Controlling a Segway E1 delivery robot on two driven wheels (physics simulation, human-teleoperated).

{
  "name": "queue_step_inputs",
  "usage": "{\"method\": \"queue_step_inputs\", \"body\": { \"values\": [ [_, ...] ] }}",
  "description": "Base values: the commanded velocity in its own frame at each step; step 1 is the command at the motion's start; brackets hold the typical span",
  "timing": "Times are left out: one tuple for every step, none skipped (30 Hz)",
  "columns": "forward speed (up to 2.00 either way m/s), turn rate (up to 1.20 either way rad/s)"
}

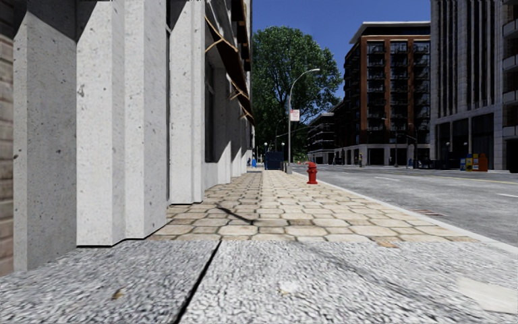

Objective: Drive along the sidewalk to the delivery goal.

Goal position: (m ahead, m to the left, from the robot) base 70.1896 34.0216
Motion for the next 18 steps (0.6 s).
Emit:
{"method": "queue_step_inputs", "body": {
  "values": [
    [2.0, 0.0],
    [2.0, 0.0],
    [2.0, 0.0],
    [2.0, 0.0],
    [2.0, 0.0],
    [2.0, 0.0],
    [2.0, 0.0],
    [2.0, 0.0],
    [2.0, 0.0],
    [2.0, 0.0],
    [2.0, 0.0],
    [2.0, 0.0],
    [2.0, 0.0],
    [2.0, 0.0],
    [2.0, 0.0],
    [2.0, 0.0],
    [2.0, 0.0],
    [2.0, 0.0]
  ]
}}
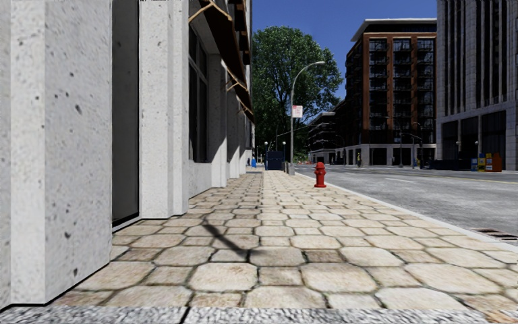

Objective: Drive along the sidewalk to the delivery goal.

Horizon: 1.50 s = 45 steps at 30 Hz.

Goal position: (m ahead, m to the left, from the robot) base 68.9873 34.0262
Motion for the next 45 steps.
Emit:
{"method": "queue_step_inputs", "body": {
  "values": [
    [2.0, 0.0],
    [2.0, 0.0],
    [2.0, 0.0],
    [2.0, 0.0],
    [2.0, 0.0],
    [2.0, 0.0],
    [2.0, 0.0],
    [2.0, 0.0],
    [2.0, 0.0],
    [2.0, 0.0],
    [2.0, 0.0],
    [2.0, 0.0],
    [2.0, 0.0],
    [2.0, 0.0],
    [2.0, 0.0],
    [2.0, 0.0],
    [2.0, 0.0],
    [2.0, 0.0],
    [2.0, 0.0],
    [2.0, 0.0],
    [2.0, 0.0],
    [2.0, 0.0],
    [2.0, 0.0],
    [2.0, 0.0],
    [2.0, 0.0],
    [2.0, 0.0],
    [2.0, 0.0],
    [2.0, 0.0],
    [2.0, 0.0],
    [2.0, 0.0],
    [2.0, 0.0],
    [2.0, 0.0],
    [2.0, 0.0],
    [2.0, 0.0],
    [2.0, 0.0],
    [2.0, 0.0],
    [2.0, 0.0],
    [2.0, 0.0],
    [2.0, 0.0],
    [2.0, 0.0],
    [2.0, 0.0],
    [2.0, 0.0],
    [2.0, 0.0],
    [2.0, 0.0],
    [2.0, 0.0]
  ]
}}
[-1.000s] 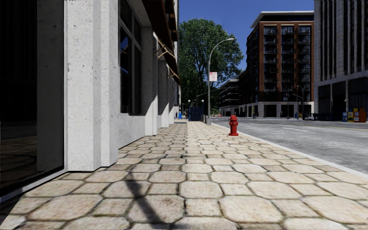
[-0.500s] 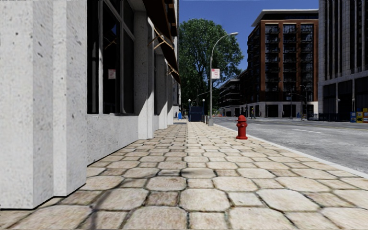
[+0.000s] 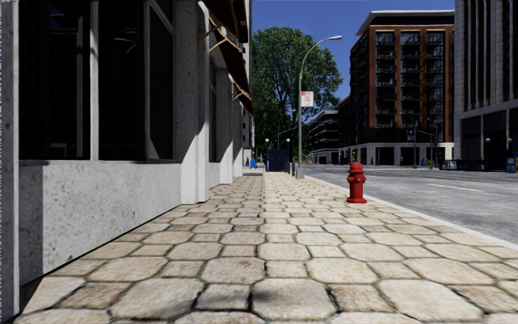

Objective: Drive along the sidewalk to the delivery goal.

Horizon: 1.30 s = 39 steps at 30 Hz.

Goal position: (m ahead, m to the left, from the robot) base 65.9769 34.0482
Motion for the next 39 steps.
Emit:
{"method": "queue_step_inputs", "body": {
  "values": [
    [2.0, 0.0],
    [2.0, 0.0],
    [2.0, 0.0],
    [2.0, 0.0],
    [2.0, 0.0],
    [2.0, 0.0],
    [2.0, 0.0],
    [2.0, 0.0],
    [2.0, 0.0],
    [2.0, 0.0],
    [2.0, 0.0],
    [2.0, 0.0],
    [2.0, 0.0],
    [2.0, 0.0],
    [2.0, 0.0],
    [2.0, 0.0],
    [2.0, 0.0],
    [2.0, 0.0],
    [2.0, 0.0],
    [2.0, 0.0],
    [2.0, 0.0],
    [2.0, 0.0],
    [2.0, 0.0],
    [2.0, 0.0],
    [2.0, 0.0],
    [2.0, 0.0],
    [2.0, 0.0],
    [2.0, 0.0],
    [2.0, 0.0],
    [2.0, 0.0],
    [2.0, 0.0],
    [2.0, 0.0],
    [2.0, 0.0],
    [2.0, 0.0],
    [2.0, 0.0],
    [2.0, 0.0],
    [2.0, 0.0],
    [2.0, 0.0],
    [2.0, 0.0]
  ]
}}
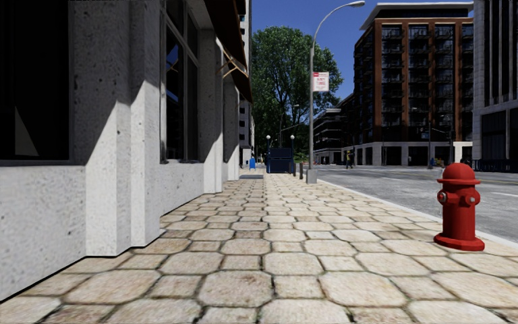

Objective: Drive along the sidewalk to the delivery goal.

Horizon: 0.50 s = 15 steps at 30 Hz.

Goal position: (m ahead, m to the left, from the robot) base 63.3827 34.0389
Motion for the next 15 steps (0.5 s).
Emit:
{"method": "queue_step_inputs", "body": {
  "values": [
    [2.0, 0.0],
    [2.0, 0.0],
    [2.0, 0.0],
    [2.0, 0.0],
    [2.0, 0.0],
    [2.0, 0.0],
    [2.0, 0.0],
    [2.0, 0.0],
    [2.0, 0.0],
    [2.0, 0.0],
    [2.0, 0.0],
    [2.0, 0.0],
    [2.0, 0.0],
    [2.0, 0.0],
    [2.0, 0.0]
  ]
}}
